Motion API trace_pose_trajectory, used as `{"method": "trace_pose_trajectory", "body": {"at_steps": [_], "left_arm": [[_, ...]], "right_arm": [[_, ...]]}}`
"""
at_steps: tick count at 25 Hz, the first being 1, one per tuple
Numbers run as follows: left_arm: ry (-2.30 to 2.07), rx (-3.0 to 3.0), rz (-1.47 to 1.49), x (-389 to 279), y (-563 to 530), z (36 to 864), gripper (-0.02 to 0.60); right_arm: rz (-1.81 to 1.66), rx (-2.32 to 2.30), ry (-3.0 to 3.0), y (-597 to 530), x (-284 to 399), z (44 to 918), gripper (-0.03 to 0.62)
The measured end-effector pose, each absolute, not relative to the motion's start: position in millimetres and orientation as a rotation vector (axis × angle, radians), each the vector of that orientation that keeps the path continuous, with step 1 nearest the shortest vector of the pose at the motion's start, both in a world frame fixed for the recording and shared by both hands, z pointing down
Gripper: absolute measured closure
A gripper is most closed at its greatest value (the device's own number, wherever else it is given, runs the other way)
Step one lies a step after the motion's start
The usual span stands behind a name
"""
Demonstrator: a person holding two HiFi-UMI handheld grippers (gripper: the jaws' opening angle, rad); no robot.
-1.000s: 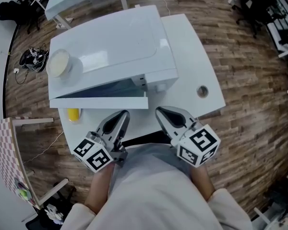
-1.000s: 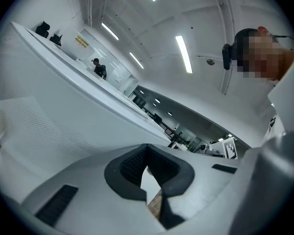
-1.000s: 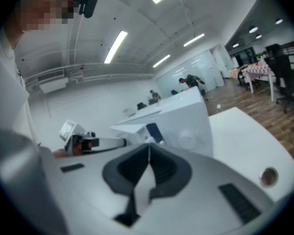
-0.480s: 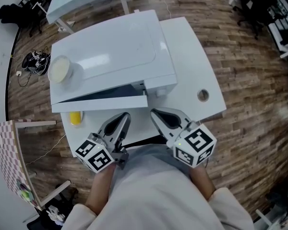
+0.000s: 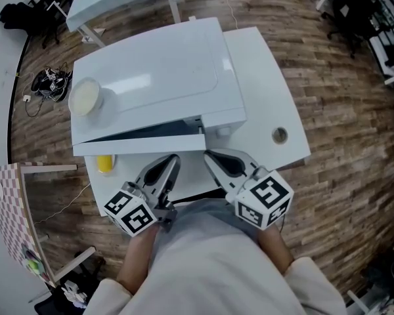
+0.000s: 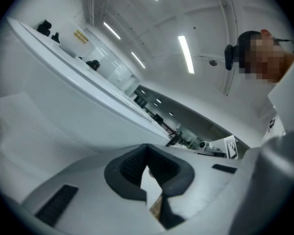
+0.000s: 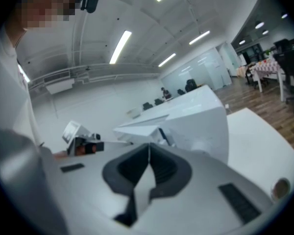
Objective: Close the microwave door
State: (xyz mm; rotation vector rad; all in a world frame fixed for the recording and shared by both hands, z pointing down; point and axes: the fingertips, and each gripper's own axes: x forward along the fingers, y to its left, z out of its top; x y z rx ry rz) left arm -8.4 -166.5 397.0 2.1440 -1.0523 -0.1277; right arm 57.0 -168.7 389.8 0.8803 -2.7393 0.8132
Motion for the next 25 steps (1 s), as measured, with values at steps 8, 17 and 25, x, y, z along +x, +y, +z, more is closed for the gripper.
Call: {"method": "trace_pose_trajectory", "body": {"at_steps": [8,17,25], "left_arm": [[-1.058,2.142,-0.136,-12,-170,397,0.565],[-1.071,2.129,-0.138,-17,-177,399,0.565],[-1.069,2.127,-0.116,-17,-185,405,0.565]], "right_arm": [[0.825,0.895,-2.738,-176,55,391,0.569],[0.827,0.858,-2.738,-183,46,396,0.569],[0.818,0.877,-2.727,-191,48,396,0.569]]}}
